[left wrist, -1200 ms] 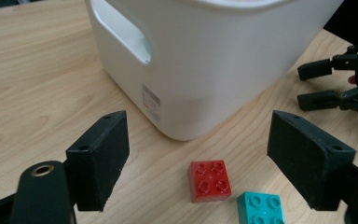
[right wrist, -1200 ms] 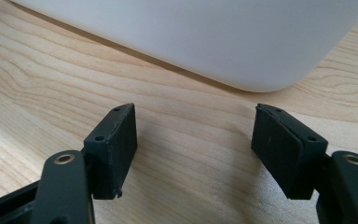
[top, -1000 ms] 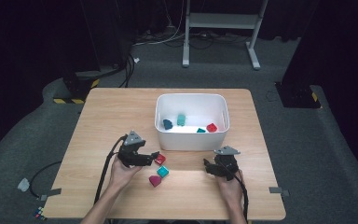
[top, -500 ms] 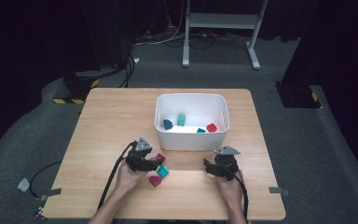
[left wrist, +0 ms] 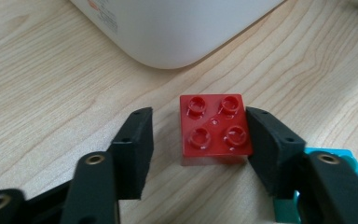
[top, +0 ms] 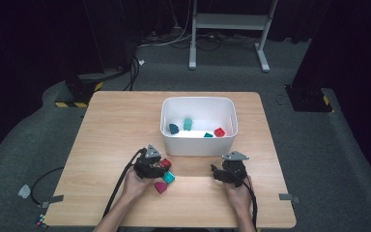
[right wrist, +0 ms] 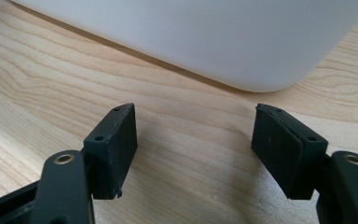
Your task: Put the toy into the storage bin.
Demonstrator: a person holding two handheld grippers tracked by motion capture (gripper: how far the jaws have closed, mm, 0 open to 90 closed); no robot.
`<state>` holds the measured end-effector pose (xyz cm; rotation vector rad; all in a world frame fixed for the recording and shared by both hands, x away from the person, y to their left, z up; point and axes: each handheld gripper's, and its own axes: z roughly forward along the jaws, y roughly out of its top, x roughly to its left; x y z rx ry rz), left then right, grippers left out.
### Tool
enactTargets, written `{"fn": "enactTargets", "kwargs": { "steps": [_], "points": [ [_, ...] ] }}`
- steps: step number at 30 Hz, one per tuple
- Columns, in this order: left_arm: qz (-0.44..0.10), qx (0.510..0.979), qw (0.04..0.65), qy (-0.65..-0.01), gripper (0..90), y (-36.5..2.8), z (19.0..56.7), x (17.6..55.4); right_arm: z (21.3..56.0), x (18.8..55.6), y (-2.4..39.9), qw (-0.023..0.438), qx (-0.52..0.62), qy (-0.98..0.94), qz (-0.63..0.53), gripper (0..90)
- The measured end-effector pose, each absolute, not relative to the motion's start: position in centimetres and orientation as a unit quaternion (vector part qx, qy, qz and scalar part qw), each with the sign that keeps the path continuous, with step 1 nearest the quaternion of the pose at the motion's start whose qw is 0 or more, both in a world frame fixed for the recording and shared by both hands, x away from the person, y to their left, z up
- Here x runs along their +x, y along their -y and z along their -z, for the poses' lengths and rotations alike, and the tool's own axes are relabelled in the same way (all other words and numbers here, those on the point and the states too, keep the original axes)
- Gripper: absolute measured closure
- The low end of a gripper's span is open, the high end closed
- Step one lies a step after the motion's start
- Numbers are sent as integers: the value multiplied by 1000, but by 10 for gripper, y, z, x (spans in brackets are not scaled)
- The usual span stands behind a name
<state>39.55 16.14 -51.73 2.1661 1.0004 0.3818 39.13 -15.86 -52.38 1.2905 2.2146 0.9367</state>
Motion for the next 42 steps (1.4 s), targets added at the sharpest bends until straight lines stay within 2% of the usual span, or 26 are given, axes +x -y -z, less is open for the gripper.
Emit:
{"fn": "enactTargets", "kwargs": {
  "steps": [10, 20, 25, 32, 42],
  "points": [
    [-161, 846, 348, -370, 579, -161, 517, 393, 524, 391, 159, 205, 463, -794, -336, 310],
    [-158, 841, 362, -371, 587, -164, 511, 390, 524, 391, 159, 205, 463, -794, -336, 310],
    [-132, 846, 362, -368, 588, -165, 505, 393, 524, 391, 159, 205, 463, -794, -336, 310],
    [-123, 843, 367, -373, 588, -166, 501, 394, 524, 391, 159, 205, 462, -795, -336, 310],
    [-132, 840, 389, -355, 588, -174, 473, 389, 524, 391, 159, 205, 463, -794, -336, 310]
  ]
}}
